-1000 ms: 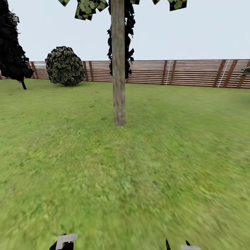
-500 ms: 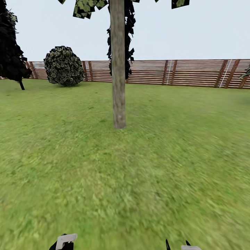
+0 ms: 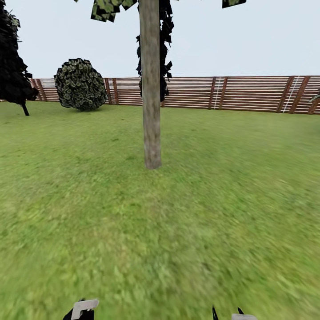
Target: In the garden, pick up the pesticide atomizer on the floor and spray pesticide onto both trees until each tree trunk is fully covered.
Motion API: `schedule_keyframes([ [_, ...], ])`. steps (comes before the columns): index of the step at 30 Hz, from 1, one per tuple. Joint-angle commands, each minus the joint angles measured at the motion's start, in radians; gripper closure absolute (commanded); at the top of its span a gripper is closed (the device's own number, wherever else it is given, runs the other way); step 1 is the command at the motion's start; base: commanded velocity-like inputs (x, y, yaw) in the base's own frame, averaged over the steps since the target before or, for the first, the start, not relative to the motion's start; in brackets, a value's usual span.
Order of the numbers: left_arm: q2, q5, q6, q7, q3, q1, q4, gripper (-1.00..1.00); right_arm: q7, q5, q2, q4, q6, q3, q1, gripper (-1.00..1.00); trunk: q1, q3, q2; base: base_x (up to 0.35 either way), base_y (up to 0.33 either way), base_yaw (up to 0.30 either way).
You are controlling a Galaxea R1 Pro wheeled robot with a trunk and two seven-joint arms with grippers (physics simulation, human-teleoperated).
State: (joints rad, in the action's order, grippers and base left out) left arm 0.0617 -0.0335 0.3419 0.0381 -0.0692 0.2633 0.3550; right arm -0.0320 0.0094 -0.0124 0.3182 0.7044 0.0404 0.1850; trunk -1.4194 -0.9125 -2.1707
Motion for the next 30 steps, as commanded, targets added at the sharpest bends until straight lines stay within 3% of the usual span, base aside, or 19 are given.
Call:
schedule_keyframes([
  [1,0.000,-0.003,0.003,0.000,0.000,0.001,-0.001,1.00,-0.002,0.001,0.000,-0.001,0.003,0.001,0.001,-1.00,0.000,-0.001,0.000,0.338,0.000,0.000],
  [30,0.001,-0.003,0.003,0.000,0.000,0.001,-0.001,1.00,-0.002,0.001,0.002,0.000,0.003,0.000,0.001,-1.00,0.000,-0.001,0.000,0.338,0.000,0.020],
])
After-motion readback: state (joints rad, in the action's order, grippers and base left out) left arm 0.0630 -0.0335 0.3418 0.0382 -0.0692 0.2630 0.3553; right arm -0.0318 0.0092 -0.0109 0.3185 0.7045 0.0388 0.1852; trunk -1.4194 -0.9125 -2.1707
